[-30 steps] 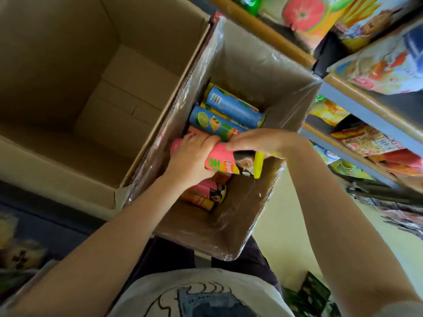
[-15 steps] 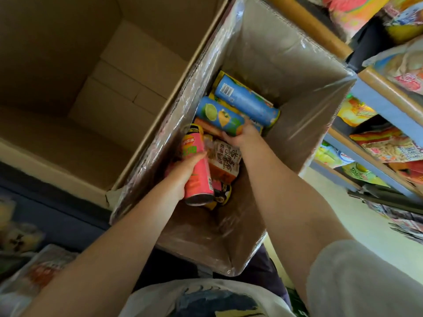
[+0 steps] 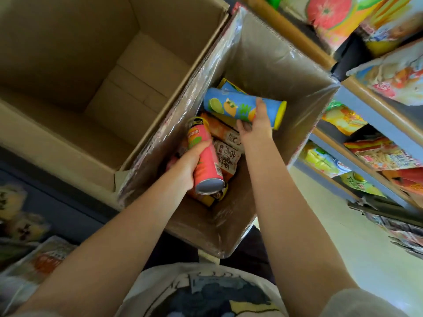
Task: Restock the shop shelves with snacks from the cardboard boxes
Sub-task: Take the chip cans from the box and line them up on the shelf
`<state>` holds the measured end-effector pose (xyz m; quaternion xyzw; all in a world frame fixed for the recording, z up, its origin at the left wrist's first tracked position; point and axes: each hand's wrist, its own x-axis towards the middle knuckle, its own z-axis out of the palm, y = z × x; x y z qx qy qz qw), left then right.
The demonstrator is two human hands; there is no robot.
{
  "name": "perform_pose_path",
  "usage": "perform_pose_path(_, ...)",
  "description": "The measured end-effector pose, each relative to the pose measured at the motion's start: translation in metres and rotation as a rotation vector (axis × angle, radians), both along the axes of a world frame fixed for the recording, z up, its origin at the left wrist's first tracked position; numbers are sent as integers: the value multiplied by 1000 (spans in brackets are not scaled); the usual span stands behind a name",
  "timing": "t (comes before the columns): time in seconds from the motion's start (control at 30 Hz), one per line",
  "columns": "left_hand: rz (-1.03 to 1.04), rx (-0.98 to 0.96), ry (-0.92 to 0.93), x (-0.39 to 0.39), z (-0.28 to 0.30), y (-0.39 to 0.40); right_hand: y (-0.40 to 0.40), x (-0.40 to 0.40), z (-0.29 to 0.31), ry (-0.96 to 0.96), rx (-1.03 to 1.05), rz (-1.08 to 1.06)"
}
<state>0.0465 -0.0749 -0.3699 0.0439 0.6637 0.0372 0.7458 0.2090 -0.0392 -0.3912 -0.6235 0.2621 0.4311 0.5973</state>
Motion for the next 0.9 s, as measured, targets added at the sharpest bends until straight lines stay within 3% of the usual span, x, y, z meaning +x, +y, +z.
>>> perform_pose_path(0.1, 0, 112, -46, 22, 40, -5, -13, 16, 57, -160, 128, 128)
perform_pose_path(0.3, -71, 413, -102, 73, 133, -23, -56, 86, 208, -759, 399, 331)
perform_pose_path(0.5, -87, 765, -258, 173, 250, -65, -151, 189, 353, -1030, 639, 374)
perform_pose_path(0.67, -190, 1093, -469, 270, 354, -125, -239, 260, 439, -1137, 686, 292)
perform_pose_path(0.9, -343, 1566, -830, 402, 511, -198, -341, 359, 565, -1497, 714, -12)
